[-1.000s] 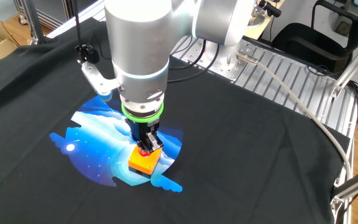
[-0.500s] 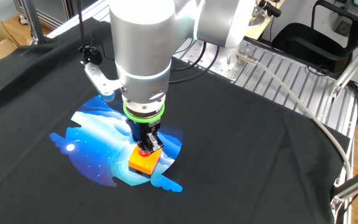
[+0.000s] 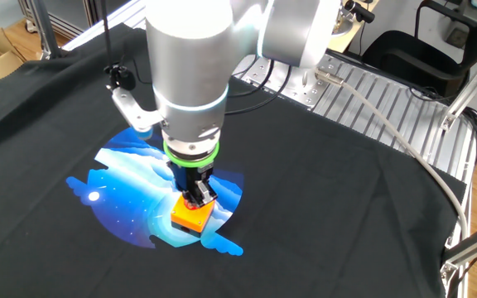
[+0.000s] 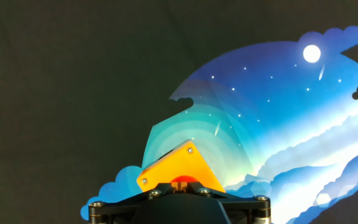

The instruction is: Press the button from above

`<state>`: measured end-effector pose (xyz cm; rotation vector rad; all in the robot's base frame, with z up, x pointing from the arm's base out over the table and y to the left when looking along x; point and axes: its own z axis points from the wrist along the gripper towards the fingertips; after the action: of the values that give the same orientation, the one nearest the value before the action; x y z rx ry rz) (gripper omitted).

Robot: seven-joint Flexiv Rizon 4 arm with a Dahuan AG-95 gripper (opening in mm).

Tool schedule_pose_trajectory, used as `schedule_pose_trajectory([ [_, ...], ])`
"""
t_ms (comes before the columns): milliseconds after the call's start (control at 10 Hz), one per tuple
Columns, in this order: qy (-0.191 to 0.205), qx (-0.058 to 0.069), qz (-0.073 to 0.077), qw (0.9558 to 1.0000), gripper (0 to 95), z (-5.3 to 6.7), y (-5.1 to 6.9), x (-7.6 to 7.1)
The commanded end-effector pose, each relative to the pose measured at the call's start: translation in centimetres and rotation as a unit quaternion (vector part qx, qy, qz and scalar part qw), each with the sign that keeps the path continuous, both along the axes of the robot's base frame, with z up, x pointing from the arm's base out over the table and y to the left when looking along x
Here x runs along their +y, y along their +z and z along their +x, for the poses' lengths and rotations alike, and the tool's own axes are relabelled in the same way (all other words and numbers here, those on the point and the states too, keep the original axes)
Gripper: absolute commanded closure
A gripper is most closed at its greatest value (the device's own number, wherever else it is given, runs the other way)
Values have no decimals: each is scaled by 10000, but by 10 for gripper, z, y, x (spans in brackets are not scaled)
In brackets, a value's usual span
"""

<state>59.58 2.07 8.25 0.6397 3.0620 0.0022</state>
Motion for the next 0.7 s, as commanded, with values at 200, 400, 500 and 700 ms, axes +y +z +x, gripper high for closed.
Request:
schedule_pose_trajectory([
  [200,-7,12,52,10000,950,1,-8,0],
  [400,-10,32,70,10000,950,4,5,1],
  [500,12,110,62,9999,950,5,20,2],
  [700,10,125,86,9999,950,5,41,1],
])
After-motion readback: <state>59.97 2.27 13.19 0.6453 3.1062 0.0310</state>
